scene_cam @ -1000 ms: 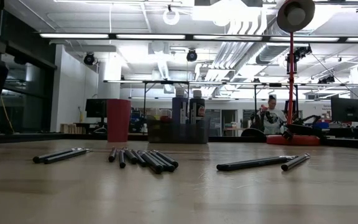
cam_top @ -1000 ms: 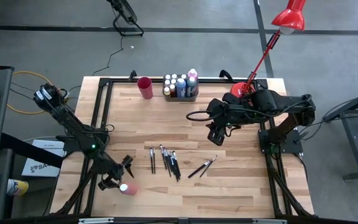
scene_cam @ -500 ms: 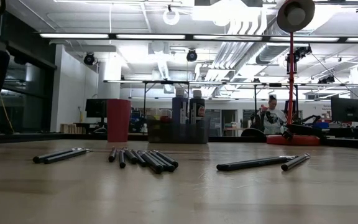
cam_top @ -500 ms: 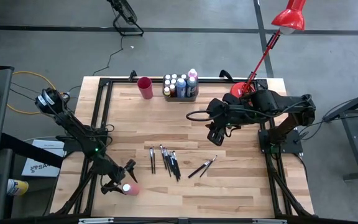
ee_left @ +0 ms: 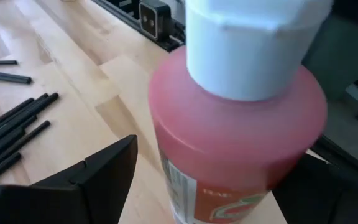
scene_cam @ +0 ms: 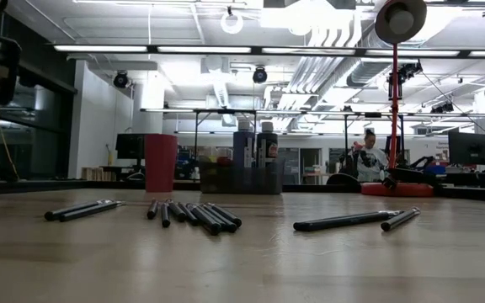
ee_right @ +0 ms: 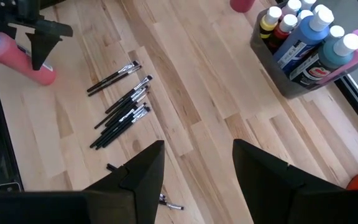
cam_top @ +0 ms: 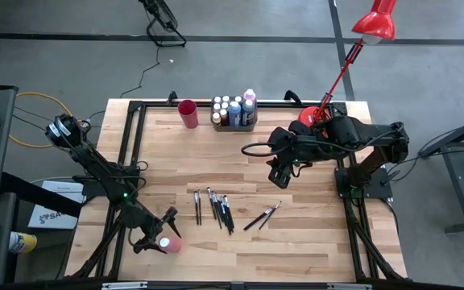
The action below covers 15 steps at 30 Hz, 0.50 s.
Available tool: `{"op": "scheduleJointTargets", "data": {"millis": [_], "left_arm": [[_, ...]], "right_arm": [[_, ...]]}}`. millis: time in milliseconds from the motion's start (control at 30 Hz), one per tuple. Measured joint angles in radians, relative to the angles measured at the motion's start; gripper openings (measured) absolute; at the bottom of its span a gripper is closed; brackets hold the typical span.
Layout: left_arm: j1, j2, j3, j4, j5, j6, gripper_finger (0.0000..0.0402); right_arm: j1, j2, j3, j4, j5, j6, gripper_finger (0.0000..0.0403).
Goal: Pick & Place Paint Supplies
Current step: Put the pink paint bottle into the black bin
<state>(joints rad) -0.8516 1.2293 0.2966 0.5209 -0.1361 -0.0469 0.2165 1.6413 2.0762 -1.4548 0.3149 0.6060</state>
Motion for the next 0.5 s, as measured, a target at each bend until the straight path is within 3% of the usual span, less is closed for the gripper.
{"op": "scheduleJointTargets", "data": {"millis": [200,500], "left_arm": [[0.0,0.0,0.0,-0.023,-0.008,-0.009,0.0285],[0.001,0.0,0.0,-0.001,-0.057,-0.092,0.0184]], "right_arm": [[0.0,0.0,0.0,0.0,0.0,0.0,0.0183],[0.0,0.0,0.0,0.0,0.0,0.005,0.0183]]}}
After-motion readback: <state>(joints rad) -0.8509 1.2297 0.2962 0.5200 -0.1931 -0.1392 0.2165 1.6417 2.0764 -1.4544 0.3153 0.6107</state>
